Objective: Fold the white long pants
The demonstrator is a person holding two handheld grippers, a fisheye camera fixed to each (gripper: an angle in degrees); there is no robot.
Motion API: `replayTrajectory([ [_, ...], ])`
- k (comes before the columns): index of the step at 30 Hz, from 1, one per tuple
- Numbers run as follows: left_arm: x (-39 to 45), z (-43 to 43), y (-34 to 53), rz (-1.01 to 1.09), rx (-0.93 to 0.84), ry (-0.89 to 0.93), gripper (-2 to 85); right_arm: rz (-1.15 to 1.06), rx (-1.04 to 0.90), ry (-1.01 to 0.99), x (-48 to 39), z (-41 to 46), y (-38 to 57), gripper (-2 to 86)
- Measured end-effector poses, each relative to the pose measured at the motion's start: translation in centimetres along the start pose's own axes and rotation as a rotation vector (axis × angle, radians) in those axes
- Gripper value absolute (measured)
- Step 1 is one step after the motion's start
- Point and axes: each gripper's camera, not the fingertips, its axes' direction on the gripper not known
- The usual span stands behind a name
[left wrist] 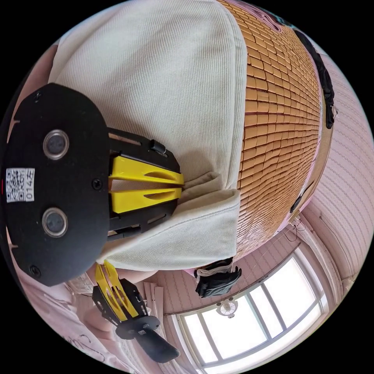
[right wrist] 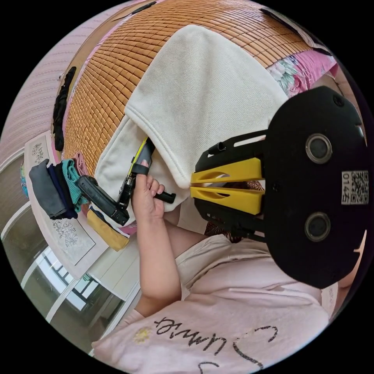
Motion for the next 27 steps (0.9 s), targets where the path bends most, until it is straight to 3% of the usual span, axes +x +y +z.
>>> replayTrajectory([
  [2,-0.3,-0.2,0.4,-0.014,0.000,0.015,-0.7,0.012,-0.080,0.062,0.4,2.2,-0.3,0.7],
  [4,-0.6,-0.5,0.9,-0.048,0.001,0.040,-0.3,0.049,-0.167,-0.001,2.1,5.6,-0.3,0.8],
  [11,-0.1,-3.5,2.3,-0.052,0.143,0.072,8.8,0.044,-0.149,0.095,1.1,6.0,0.2,2.7],
  [14,0.8,-1.0,1.8,-0.018,0.042,0.029,12.4,0.031,-0.111,0.177,-0.3,6.0,0.6,5.3],
  [18,2.1,0.3,2.5,0.064,0.004,-0.068,8.3,0.071,-0.093,0.118,0.0,5.2,0.9,8.5],
  [23,4.3,-1.1,4.2,0.139,0.044,-0.081,5.1,0.014,-0.127,0.275,-1.3,5.7,0.9,8.5],
  [27,7.6,-5.4,5.8,0.230,0.151,0.023,5.0,-0.034,-0.108,0.362,-2.2,4.7,0.8,10.3],
])
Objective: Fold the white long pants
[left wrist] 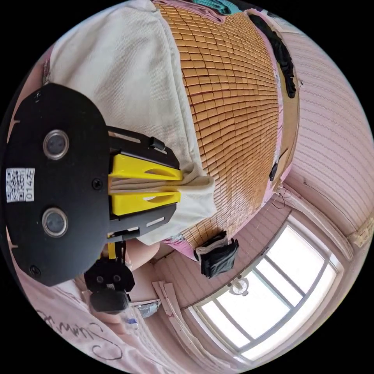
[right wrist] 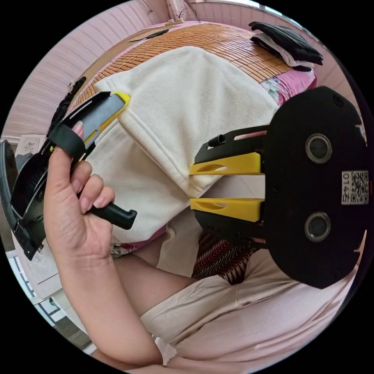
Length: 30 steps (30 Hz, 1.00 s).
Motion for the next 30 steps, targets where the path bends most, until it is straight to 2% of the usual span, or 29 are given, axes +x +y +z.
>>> replayTrajectory([
  [2,2.3,-4.0,0.0,0.078,0.066,-0.034,4.9,0.000,0.032,-0.049,0.3,-1.6,-0.4,12.5],
  [5,1.5,-11.2,0.4,0.071,0.118,-0.104,4.9,-0.080,0.234,-0.423,1.5,-5.9,-2.3,14.0],
  [7,-0.6,-16.5,0.9,0.029,0.134,-0.191,5.1,-0.200,0.448,-0.770,2.3,-8.8,-5.4,13.2],
  [9,-3.1,-21.0,1.6,-0.008,0.108,-0.356,5.6,-0.299,0.527,-0.852,1.5,-9.9,-8.5,13.0],
  [11,-8.5,-23.4,2.7,-0.123,-0.045,-0.646,7.2,-0.365,0.506,-0.854,-0.1,-9.6,-11.6,13.2],
  [13,-13.5,-23.3,4.8,-0.249,-0.154,-0.760,7.7,-0.353,0.376,-0.800,-1.7,-6.9,-14.2,13.4],
  [14,-15.9,-23.3,6.8,-0.366,-0.166,-0.728,7.5,-0.345,0.336,-0.781,-1.9,-6.2,-14.5,13.4],
  [16,-16.9,-23.6,9.7,-0.419,-0.107,-0.597,7.4,-0.296,0.241,-0.687,-1.9,-4.5,-13.9,13.7],
  [20,-14.6,-23.3,15.5,-0.435,-0.004,-0.549,7.8,-0.208,0.151,-0.521,-0.4,-3.9,-11.8,13.6],
  [23,-12.5,-22.0,17.7,-0.401,-0.002,-0.520,7.8,-0.030,0.163,-0.380,2.4,-5.0,-9.4,13.7],
  [24,-12.1,-21.6,17.9,-0.386,-0.003,-0.511,7.8,0.091,0.194,-0.311,4.0,-5.5,-8.1,13.9],
  [27,-11.6,-18.1,18.4,-0.326,-0.098,-0.518,7.0,0.384,0.160,-0.209,7.5,-4.5,-5.2,15.9],
  [28,-12.3,-16.5,18.7,-0.355,-0.184,-0.595,5.9,0.429,0.095,-0.227,8.2,-3.3,-4.6,16.3],
  [30,-12.8,-15.2,19.1,-0.343,-0.200,-0.611,5.4,0.488,0.045,-0.303,8.7,-1.6,-3.9,16.0],
])
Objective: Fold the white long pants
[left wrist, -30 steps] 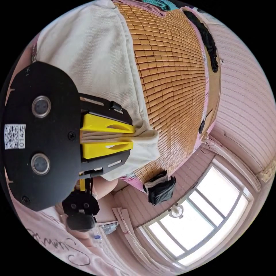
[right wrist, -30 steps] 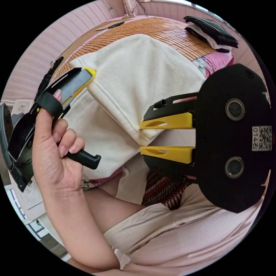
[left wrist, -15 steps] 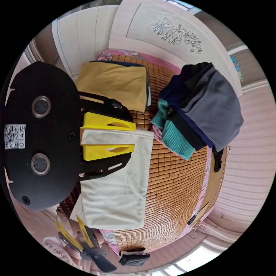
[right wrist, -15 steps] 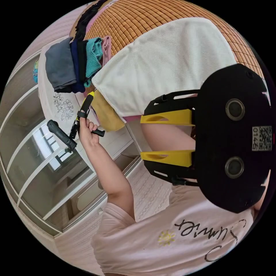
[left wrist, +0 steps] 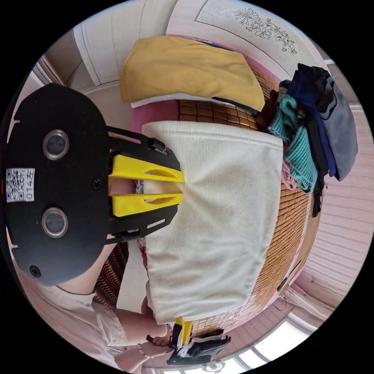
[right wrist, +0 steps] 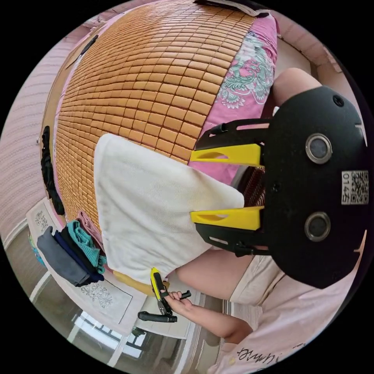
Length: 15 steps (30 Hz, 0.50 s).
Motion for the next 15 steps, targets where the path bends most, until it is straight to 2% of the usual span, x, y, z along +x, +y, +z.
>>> replayTrajectory([
  [1,0.0,0.1,0.0,0.003,0.010,0.002,5.3,0.049,-0.012,-0.096,0.8,0.5,0.2,14.9],
  [6,-0.9,-0.1,0.1,0.006,0.001,0.049,5.0,0.207,-0.010,-0.296,3.0,0.5,0.2,12.6],
  [9,-1.2,-0.1,-0.3,0.004,-0.015,0.059,4.5,0.185,-0.120,-0.489,3.6,0.3,-1.8,7.3],
  [15,0.4,-0.6,-1.3,0.102,-0.045,0.050,-0.1,-0.044,-0.080,-0.424,2.3,-6.4,-5.5,5.2],
])
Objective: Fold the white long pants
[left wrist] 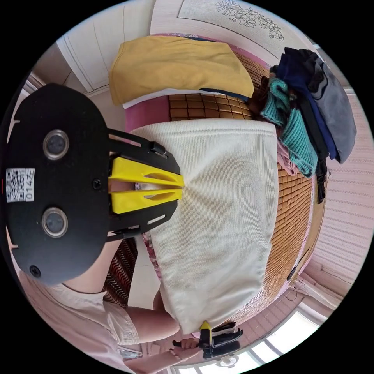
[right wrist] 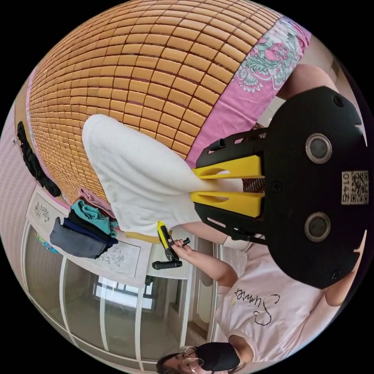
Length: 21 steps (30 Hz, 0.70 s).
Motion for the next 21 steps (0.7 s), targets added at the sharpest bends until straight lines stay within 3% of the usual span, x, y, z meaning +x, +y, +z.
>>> replayTrajectory([
  [5,7.8,1.4,-2.4,0.177,-0.026,0.153,-0.9,0.039,0.069,0.185,0.7,-7.5,1.5,5.6],
  [8,11.3,2.9,-3.8,0.212,-0.046,0.222,-0.9,0.210,0.037,0.341,2.7,-10.2,3.7,6.1],
  [10,11.7,3.1,-4.0,0.226,-0.040,0.208,-0.9,0.257,0.009,0.536,2.4,-10.5,4.7,3.9],
  [13,11.1,1.1,-3.8,0.236,-0.022,0.191,-1.0,0.080,0.014,0.603,-1.7,-8.6,3.0,1.3],
  [15,11.5,-1.6,-3.2,0.270,0.082,0.136,-1.0,-0.077,0.002,0.619,-4.8,-6.0,0.5,0.4],
  [17,13.7,-3.6,-3.1,0.339,0.196,0.252,-1.0,-0.215,-0.026,0.634,-7.4,-3.0,-2.7,0.0],
  [21,19.3,-1.7,-3.9,0.433,0.223,0.379,-1.0,-0.370,-0.086,0.730,-10.8,3.6,-11.2,-0.4],
])
